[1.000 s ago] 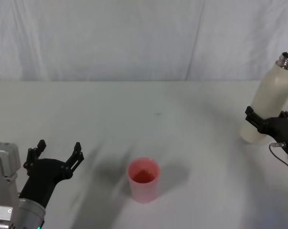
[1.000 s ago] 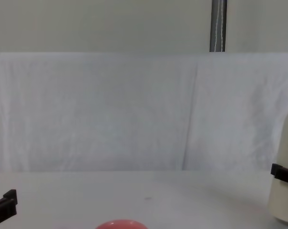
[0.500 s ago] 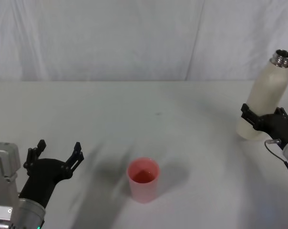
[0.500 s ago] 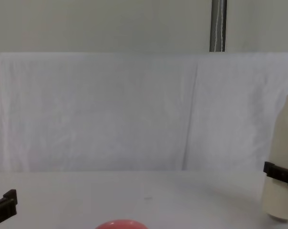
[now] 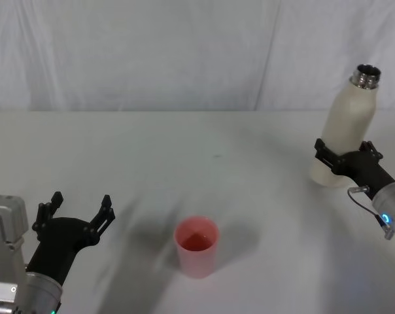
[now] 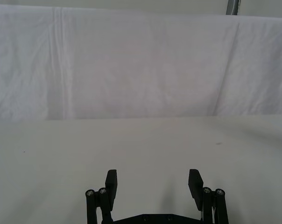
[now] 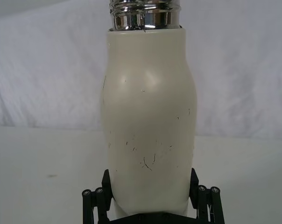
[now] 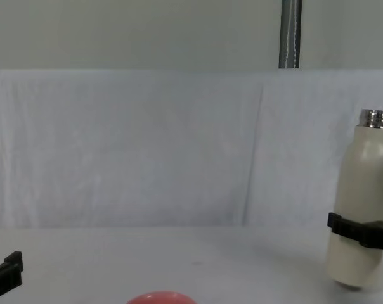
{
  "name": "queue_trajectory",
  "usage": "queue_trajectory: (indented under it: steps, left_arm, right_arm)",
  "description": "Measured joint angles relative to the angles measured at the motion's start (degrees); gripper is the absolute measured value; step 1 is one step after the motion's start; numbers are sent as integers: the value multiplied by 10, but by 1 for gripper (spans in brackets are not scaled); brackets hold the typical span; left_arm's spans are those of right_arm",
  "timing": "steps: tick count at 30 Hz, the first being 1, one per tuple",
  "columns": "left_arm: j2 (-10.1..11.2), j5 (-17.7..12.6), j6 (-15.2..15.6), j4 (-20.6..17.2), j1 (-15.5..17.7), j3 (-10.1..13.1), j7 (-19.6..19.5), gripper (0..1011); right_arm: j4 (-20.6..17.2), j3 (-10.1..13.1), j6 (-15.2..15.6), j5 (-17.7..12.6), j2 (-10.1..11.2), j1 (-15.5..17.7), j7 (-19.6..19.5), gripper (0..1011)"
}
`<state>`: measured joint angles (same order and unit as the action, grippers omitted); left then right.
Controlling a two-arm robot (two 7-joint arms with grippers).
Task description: Grasp the thermos with one hand and pour water into the cup lid.
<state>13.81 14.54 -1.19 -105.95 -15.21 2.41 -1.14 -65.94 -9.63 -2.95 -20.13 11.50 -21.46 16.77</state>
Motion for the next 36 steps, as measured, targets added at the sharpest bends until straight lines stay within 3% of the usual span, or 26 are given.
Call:
queue_trajectory:
  steps: [23, 36]
  left_arm:
    - [0, 0, 0, 0, 0, 0, 0, 1001]
    - [0, 0, 0, 0, 0, 0, 0, 1001]
  right_arm:
    - [4, -29, -6, 11, -8, 3, 18, 955]
    - [3, -32, -8, 14, -8, 6, 18, 955]
